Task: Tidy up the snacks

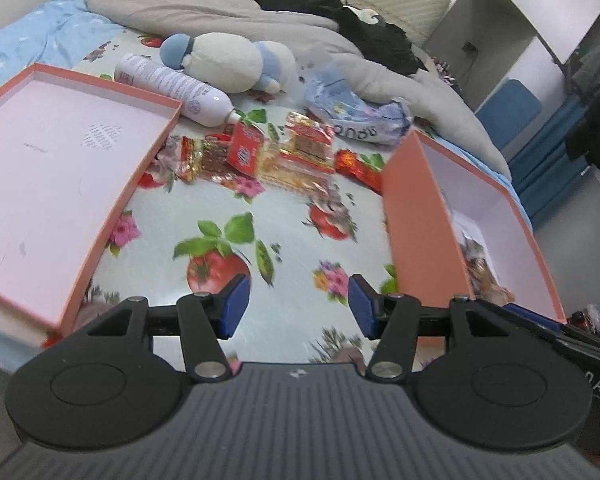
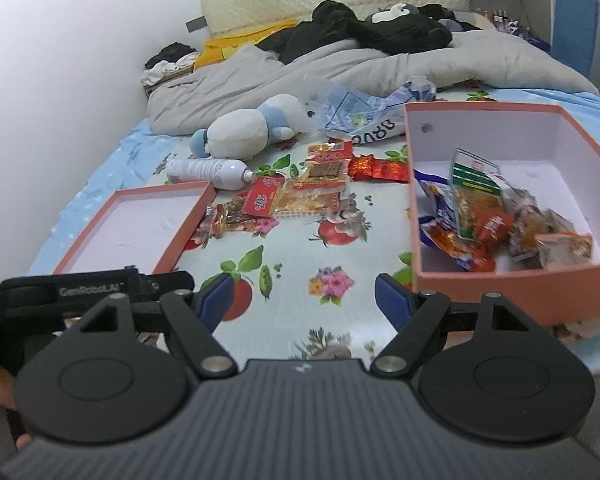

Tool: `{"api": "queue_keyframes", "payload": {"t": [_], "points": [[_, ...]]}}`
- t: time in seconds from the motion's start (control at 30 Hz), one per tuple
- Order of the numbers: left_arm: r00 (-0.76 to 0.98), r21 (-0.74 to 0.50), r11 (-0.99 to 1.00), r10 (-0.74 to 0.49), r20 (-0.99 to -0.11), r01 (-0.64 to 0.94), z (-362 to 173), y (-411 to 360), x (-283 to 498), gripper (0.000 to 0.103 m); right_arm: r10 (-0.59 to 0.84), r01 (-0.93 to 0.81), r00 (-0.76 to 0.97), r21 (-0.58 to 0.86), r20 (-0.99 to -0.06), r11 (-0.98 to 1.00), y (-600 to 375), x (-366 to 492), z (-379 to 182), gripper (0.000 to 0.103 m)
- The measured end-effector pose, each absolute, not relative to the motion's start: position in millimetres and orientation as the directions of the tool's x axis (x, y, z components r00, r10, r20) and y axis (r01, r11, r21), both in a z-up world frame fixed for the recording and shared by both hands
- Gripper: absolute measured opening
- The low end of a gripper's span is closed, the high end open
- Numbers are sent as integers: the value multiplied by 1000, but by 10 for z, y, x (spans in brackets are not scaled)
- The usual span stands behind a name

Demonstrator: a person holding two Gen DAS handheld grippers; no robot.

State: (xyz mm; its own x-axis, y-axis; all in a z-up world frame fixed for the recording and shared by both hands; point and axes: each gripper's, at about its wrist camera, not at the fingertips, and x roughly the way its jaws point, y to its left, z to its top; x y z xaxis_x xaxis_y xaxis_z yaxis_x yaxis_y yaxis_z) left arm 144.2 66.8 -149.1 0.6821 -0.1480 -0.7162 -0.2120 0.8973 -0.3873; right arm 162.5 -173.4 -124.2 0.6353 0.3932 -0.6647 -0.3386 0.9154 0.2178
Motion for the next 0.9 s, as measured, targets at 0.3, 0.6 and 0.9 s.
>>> {"api": "queue_keyframes", "payload": {"t": [0.3, 0.6, 0.9], "points": [[664, -377, 900, -146, -734, -219, -1935, 1110, 2250, 60, 390, -326, 590, 233, -707, 916, -1385, 2550, -1631, 79], [633, -324, 930, -147, -760, -173, -2406, 1327, 3247, 59, 354, -287, 514, 233, -782, 929, -1021, 3642, -2183, 79], [646, -258, 952, -95, -758, -163, -2650, 1337, 3604, 59, 326, -261, 523, 216, -787, 941, -795, 4249, -2408, 79]]}}
